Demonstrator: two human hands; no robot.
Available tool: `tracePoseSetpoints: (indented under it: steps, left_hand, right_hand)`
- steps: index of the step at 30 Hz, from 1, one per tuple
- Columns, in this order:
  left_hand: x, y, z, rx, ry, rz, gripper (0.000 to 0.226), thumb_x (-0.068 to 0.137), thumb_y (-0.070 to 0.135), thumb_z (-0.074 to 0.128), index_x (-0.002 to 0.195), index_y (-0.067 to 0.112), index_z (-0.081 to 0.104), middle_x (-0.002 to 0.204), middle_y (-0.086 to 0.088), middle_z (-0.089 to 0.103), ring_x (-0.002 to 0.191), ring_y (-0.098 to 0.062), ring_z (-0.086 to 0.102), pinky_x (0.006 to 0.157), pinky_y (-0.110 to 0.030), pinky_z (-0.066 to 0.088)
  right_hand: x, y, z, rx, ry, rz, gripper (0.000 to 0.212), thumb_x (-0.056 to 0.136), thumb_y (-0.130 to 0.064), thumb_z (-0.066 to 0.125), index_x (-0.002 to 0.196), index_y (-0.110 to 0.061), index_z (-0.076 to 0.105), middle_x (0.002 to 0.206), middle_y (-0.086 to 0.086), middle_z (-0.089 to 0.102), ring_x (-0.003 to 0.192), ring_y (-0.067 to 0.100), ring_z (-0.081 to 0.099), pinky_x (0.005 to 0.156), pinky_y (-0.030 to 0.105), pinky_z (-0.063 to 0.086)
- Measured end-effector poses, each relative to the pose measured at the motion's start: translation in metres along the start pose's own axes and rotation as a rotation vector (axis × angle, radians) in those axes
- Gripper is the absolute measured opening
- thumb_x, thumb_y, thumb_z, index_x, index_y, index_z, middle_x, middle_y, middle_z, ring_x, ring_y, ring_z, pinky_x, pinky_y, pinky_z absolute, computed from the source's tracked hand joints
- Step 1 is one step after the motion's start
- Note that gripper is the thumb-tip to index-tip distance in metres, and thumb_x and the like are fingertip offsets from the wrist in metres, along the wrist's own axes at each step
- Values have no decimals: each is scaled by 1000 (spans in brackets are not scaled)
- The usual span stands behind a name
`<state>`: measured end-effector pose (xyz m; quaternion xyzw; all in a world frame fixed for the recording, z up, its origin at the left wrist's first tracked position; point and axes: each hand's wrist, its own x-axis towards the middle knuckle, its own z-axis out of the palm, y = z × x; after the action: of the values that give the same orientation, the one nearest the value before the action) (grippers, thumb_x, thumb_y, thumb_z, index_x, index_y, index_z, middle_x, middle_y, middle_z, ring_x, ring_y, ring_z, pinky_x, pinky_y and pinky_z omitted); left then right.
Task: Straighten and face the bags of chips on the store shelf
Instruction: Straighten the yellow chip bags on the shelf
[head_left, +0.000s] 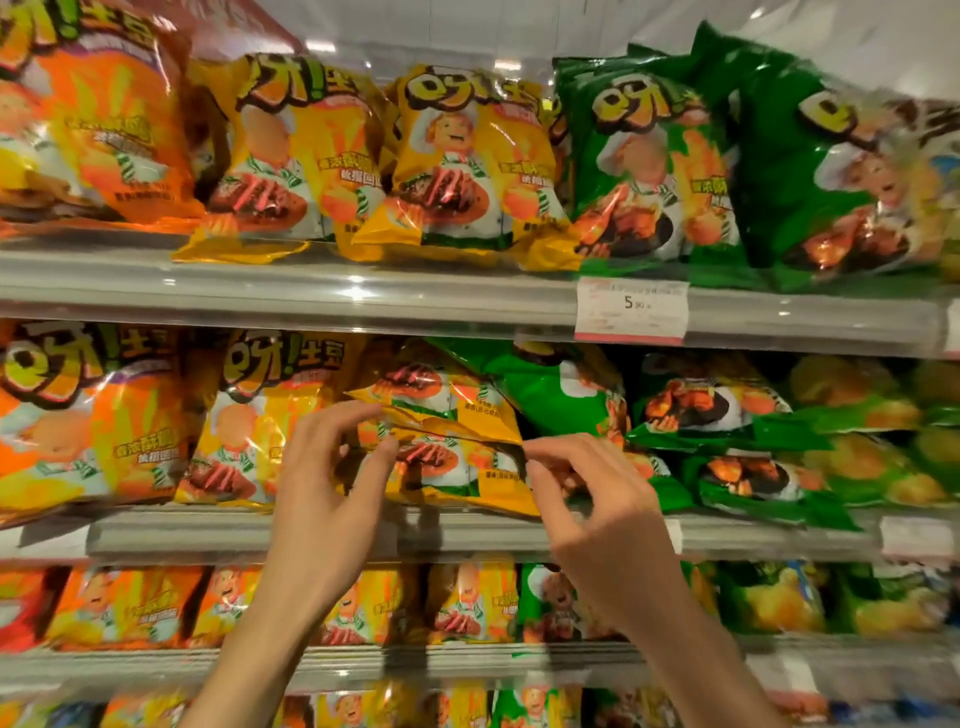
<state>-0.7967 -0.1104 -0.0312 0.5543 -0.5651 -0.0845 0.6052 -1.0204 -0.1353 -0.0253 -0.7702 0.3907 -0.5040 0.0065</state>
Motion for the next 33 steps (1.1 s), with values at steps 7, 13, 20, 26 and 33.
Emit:
tracePoseSetpoints:
  steps: [7, 13, 20, 26, 33]
  left_hand:
    - [37, 7, 25, 233, -40, -66, 58, 92, 57, 59, 140, 27, 48, 144, -7, 40, 139, -25, 36, 112, -45, 37]
    - [69, -5, 35, 358, -154, -124, 71, 91, 69, 49, 141, 18, 50, 136, -14, 54, 126, -31, 51, 98, -41, 44]
    - [78, -13, 31, 285, -151, -103, 80, 77, 80, 49, 134, 24, 56, 109, -5, 66, 101, -28, 62, 87, -41, 52]
    - [81, -19, 30, 250, -131, -93, 79, 75, 82, 49, 128, 25, 59, 100, -3, 68, 95, -26, 64, 81, -42, 55]
    - [81, -23, 35, 240, -118, -100, 78, 75, 82, 49, 126, 24, 58, 94, -9, 67, 91, -30, 64, 75, -39, 53]
  right_hand:
    - [38, 25, -4, -574, -107, 37, 65, 97, -54, 47, 149, -16, 35, 147, 16, 40, 140, 34, 34, 115, 50, 31]
    - [63, 39, 13, -655, -125, 43, 65, 95, -50, 55, 144, -9, 40, 131, 19, 54, 120, 40, 52, 96, 51, 47]
    - [75, 60, 7, -761, -61, -17, 61, 84, -31, 74, 136, -8, 50, 125, 20, 58, 113, 41, 56, 90, 50, 47]
    - [85, 88, -16, -845, -114, 42, 70, 70, -15, 79, 135, -13, 53, 125, 20, 60, 115, 42, 54, 97, 54, 43]
    - [78, 114, -30, -879, -188, 99, 70, 77, -11, 71, 143, -18, 49, 132, 18, 58, 124, 41, 51, 106, 57, 39]
